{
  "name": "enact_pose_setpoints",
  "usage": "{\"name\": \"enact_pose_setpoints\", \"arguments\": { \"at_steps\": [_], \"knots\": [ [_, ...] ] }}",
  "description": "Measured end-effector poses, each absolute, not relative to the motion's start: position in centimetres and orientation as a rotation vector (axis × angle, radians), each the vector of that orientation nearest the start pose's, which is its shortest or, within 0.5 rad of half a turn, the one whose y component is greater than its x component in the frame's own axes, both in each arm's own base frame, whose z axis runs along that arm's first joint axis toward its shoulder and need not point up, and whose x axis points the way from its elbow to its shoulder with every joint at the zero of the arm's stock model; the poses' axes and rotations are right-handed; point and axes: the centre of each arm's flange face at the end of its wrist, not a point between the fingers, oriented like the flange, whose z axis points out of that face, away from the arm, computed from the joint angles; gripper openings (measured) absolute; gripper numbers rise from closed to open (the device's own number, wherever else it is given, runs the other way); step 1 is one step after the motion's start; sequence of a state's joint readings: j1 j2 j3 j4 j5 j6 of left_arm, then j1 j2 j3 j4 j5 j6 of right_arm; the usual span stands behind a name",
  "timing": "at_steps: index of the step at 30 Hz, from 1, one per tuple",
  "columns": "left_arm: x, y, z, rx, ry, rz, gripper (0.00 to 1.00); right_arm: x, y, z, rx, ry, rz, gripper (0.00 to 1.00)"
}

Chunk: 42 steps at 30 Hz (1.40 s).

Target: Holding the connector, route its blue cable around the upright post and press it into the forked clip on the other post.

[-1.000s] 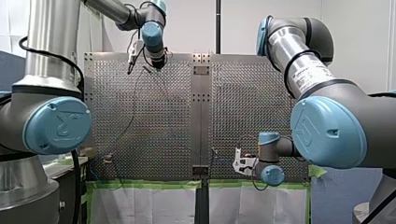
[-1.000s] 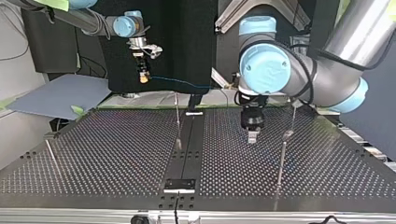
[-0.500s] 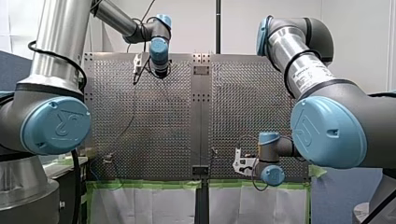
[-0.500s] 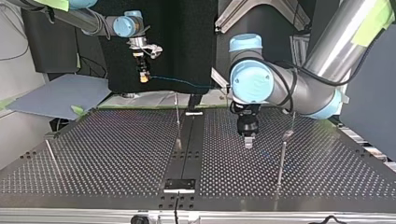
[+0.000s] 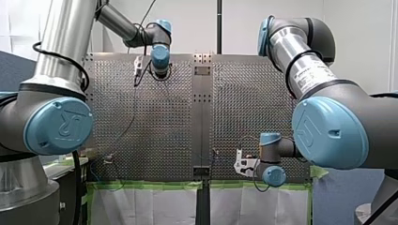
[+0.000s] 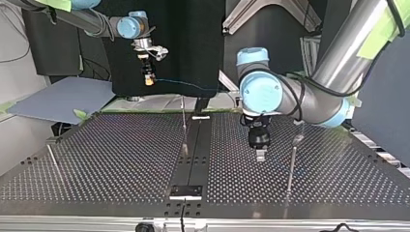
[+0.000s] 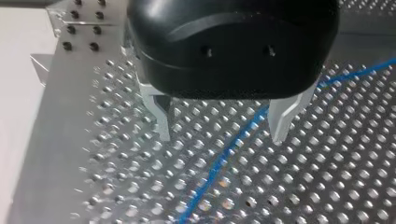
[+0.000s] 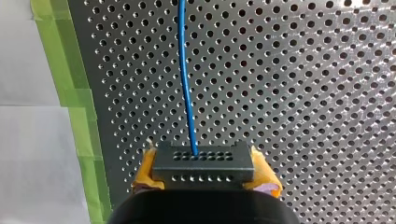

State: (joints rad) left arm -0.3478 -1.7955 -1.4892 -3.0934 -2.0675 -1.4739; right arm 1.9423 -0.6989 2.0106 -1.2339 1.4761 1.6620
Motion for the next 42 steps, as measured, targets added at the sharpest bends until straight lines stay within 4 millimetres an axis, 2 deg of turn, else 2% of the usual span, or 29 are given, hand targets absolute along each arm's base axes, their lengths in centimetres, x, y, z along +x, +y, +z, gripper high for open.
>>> {"name": "enact_pose_setpoints", "arguments": {
  "at_steps": [4,13,21,31,35,42],
  "knots": [
    [50.3,-26.8,40.9,-0.018,1.666,0.263,1.0,32.1,-43.0,-5.0,1.585,-1.087,1.558,0.0],
    [50.6,-26.0,42.0,-0.018,1.677,0.329,1.0,32.0,-43.1,-5.0,1.58,-1.087,1.56,0.0],
    [52.3,-27.3,40.8,0.016,1.678,0.298,1.0,32.0,-43.1,-5.0,1.578,-1.087,1.562,0.0],
    [54.2,-27.1,41.5,-0.01,1.678,0.331,1.0,32.0,-43.1,-5.0,1.577,-1.088,1.561,0.0],
    [55.0,-27.6,40.3,0.005,1.692,0.342,1.0,32.0,-43.1,-5.0,1.577,-1.088,1.562,0.0],
    [56.0,-28.7,37.1,0.042,1.731,0.348,1.0,32.0,-43.1,-5.0,1.577,-1.087,1.561,0.0]
  ]
}}
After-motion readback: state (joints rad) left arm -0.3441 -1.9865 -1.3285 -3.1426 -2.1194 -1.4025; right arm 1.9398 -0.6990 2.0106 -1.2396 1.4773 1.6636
